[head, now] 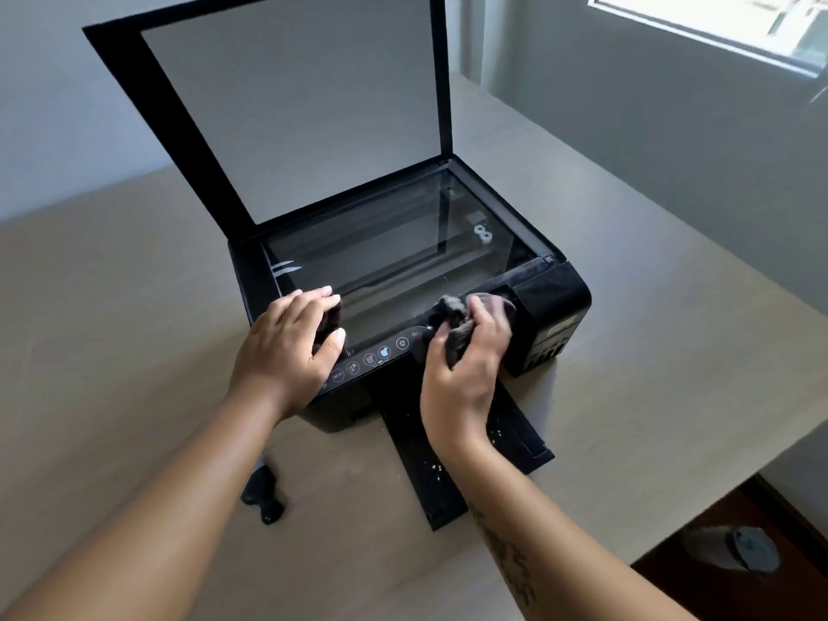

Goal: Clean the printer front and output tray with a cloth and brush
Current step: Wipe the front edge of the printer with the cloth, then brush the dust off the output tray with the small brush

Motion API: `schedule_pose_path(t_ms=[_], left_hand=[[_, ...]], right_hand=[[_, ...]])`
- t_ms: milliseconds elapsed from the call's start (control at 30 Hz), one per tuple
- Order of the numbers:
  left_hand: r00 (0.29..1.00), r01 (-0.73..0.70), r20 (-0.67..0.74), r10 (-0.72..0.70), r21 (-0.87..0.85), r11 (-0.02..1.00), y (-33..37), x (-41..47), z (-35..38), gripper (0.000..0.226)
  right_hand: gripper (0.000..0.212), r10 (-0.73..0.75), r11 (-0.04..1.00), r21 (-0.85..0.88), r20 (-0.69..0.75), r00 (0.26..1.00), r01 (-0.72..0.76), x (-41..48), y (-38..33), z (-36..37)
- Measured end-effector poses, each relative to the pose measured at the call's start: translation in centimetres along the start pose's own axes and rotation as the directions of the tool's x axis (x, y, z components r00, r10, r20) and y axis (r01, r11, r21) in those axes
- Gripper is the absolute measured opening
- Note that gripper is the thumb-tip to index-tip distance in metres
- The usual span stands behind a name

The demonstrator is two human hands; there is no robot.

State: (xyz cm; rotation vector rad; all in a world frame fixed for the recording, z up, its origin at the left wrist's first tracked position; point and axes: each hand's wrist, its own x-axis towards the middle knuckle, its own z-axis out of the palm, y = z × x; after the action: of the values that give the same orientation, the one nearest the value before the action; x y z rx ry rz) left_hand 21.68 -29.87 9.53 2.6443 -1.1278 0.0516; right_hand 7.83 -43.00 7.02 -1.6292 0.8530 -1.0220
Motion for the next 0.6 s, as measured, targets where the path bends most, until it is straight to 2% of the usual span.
schedule_pose_path(t_ms=[67, 133, 200, 367, 500, 533, 600], left_hand=[[1.0, 0.001, 0.001, -0.001, 0.009, 1.0, 0.1, -0.1, -0.1, 0.059], [1.0, 0.004, 0.006, -0.004, 0.025, 1.0, 0.1, -0.1, 0.0, 0.059], [1.0, 0.016, 0.012, -0.016, 0.044, 0.999, 0.3, -0.2, 0.0, 0.06], [0.994, 0.103, -0.029, -0.104, -0.037, 0.994, 1.2, -1.1, 0.2, 0.057], [0.958, 0.161, -0.231, -0.171, -0.061, 0.985, 2.1, -4.0, 0.1, 0.042], [0.937, 0.182, -0.29, -0.195, -0.069, 0.981, 2.1, -5.1, 0.2, 0.038], [0.89, 0.236, -0.383, -0.247, -0.076, 0.969, 2.2, -7.6, 0.6, 0.033]], right_hand=[[0.048, -0.129, 0.975, -0.155, 0.198, 0.972, 0.161, -0.2, 1.1, -1.6], [0.054, -0.128, 0.91, -0.325, 0.365, 0.922, 0.256, 0.8, 1.6, -2.8], [0.057, -0.106, 0.841, -0.421, 0.488, 0.866, 0.34, 1.7, 1.0, -3.5], [0.056, -0.06, 0.759, -0.408, 0.732, 0.678, 0.508, 3.7, -0.2, -5.4], [0.051, -0.108, 0.704, -0.382, 0.776, 0.621, 0.599, 4.4, -0.9, -5.9], [0.05, -0.149, 0.687, -0.345, 0.795, 0.588, 0.64, 4.2, -1.2, -5.7], [0.048, -0.245, 0.648, -0.219, 0.847, 0.472, 0.73, 3.3, -1.5, -5.4]])
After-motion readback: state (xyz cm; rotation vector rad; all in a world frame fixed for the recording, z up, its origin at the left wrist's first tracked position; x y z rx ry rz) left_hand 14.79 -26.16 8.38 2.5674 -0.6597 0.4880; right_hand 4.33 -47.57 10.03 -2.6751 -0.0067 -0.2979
